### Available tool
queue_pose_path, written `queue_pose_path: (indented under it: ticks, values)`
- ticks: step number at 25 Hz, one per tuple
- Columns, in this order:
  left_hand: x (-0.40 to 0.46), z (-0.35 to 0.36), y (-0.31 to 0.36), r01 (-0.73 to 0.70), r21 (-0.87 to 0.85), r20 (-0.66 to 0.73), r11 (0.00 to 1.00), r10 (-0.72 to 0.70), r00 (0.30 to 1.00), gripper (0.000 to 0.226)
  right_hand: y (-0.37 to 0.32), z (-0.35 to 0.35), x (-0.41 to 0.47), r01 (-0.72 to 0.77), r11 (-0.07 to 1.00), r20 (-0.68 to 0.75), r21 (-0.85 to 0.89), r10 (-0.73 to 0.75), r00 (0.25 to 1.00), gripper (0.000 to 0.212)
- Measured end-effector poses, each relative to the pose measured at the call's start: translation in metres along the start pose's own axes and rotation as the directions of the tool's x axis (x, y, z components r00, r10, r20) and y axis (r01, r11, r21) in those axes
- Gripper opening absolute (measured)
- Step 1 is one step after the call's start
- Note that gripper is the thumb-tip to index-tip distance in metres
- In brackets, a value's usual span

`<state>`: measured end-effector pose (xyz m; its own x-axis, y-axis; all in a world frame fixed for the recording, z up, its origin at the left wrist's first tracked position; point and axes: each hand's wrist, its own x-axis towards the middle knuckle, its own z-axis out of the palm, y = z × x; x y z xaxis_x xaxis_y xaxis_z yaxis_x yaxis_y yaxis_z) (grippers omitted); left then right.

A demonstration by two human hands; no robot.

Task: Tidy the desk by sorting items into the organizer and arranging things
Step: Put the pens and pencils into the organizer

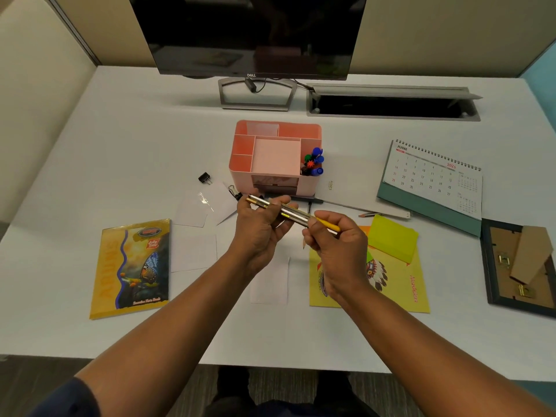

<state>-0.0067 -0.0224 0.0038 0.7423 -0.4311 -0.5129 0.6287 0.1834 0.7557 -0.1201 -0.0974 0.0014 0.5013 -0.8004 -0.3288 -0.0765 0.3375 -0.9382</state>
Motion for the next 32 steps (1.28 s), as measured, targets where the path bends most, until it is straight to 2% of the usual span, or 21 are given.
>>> queue_pose_path:
  ticks: [2, 3, 4, 5, 6, 8, 9, 10, 12, 14, 18, 20, 22, 24, 26, 28, 30, 32]
  values:
    - [0.004, -0.002, 0.007, -0.138, 0.214, 0.01, 0.967, 0.139, 0.99, 0.037, -0.015, -0.001, 0.005, 0.146, 0.98, 0.026, -0.131, -0.144, 0.989, 0.011]
    - [0.008, -0.007, 0.01, -0.253, 0.394, 0.025, 0.884, 0.265, 0.964, 0.038, -0.024, -0.002, 0.009, 0.237, 0.95, 0.062, -0.203, -0.229, 0.972, 0.011]
    - [0.013, -0.014, 0.014, -0.357, 0.574, 0.057, 0.737, 0.399, 0.915, 0.04, -0.034, -0.002, 0.014, 0.335, 0.9, 0.109, -0.279, -0.317, 0.942, 0.011]
    - [0.021, -0.021, 0.018, -0.423, 0.721, 0.11, 0.548, 0.513, 0.852, 0.043, -0.044, -0.001, 0.02, 0.431, 0.831, 0.163, -0.351, -0.4, 0.902, 0.013]
    - [0.03, -0.028, 0.023, -0.443, 0.821, 0.172, 0.359, 0.585, 0.793, 0.044, -0.052, 0.002, 0.027, 0.515, 0.751, 0.216, -0.412, -0.469, 0.856, 0.015]
    - [0.046, -0.037, 0.033, -0.391, 0.919, 0.287, 0.044, 0.606, 0.742, 0.042, -0.066, 0.014, 0.042, 0.644, 0.592, 0.317, -0.485, -0.567, 0.76, 0.018]
    - [0.054, -0.041, 0.036, -0.362, 0.929, 0.335, -0.076, 0.59, 0.735, 0.04, -0.07, 0.022, 0.05, 0.694, 0.522, 0.367, -0.496, -0.598, 0.712, 0.017]
    - [0.059, -0.044, 0.04, -0.348, 0.925, 0.371, -0.153, 0.573, 0.731, 0.036, -0.074, 0.031, 0.057, 0.735, 0.465, 0.414, -0.494, -0.617, 0.669, 0.016]
    - [0.067, -0.05, 0.042, -0.368, 0.915, 0.396, -0.167, 0.549, 0.736, 0.027, -0.079, 0.05, 0.068, 0.787, 0.382, 0.503, -0.484, -0.614, 0.608, 0.015]
    - [0.071, -0.056, 0.041, -0.422, 0.894, 0.429, -0.147, 0.553, 0.715, 0.025, -0.081, 0.07, 0.076, 0.806, 0.317, 0.599, -0.499, -0.546, 0.586, 0.015]
    - [0.077, -0.063, 0.044, -0.453, 0.873, 0.473, -0.181, 0.539, 0.697, 0.028, -0.079, 0.104, 0.088, 0.788, 0.144, 0.717, -0.598, -0.343, 0.607, 0.015]
    - [0.079, -0.065, 0.043, -0.459, 0.868, 0.485, -0.191, 0.532, 0.694, 0.029, -0.082, 0.118, 0.09, 0.778, 0.018, 0.753, -0.627, -0.242, 0.612, 0.018]
    - [0.08, -0.067, 0.041, -0.481, 0.858, 0.495, -0.178, 0.537, 0.683, 0.031, -0.085, 0.132, 0.089, 0.772, -0.108, 0.779, -0.627, -0.099, 0.619, 0.024]
    - [0.078, -0.069, 0.039, -0.501, 0.851, 0.497, -0.157, 0.545, 0.675, 0.036, -0.085, 0.144, 0.087, 0.777, -0.175, 0.784, -0.605, 0.035, 0.619, 0.029]
    - [0.078, -0.07, 0.039, -0.517, 0.844, 0.502, -0.141, 0.545, 0.672, 0.038, -0.077, 0.149, 0.086, 0.778, -0.156, 0.776, -0.609, 0.084, 0.625, 0.032]
    - [0.078, -0.071, 0.039, -0.523, 0.846, 0.49, -0.108, 0.543, 0.681, 0.036, -0.064, 0.145, 0.087, 0.782, -0.077, 0.779, -0.619, 0.066, 0.623, 0.037]
    - [0.08, -0.072, 0.042, -0.516, 0.854, 0.457, -0.061, 0.561, 0.69, 0.03, -0.057, 0.138, 0.086, 0.772, 0.066, 0.774, -0.632, 0.015, 0.633, 0.037]
    - [0.081, -0.072, 0.047, -0.507, 0.861, 0.438, -0.044, 0.57, 0.695, 0.025, -0.055, 0.132, 0.085, 0.726, 0.267, 0.739, -0.634, -0.066, 0.67, 0.04]
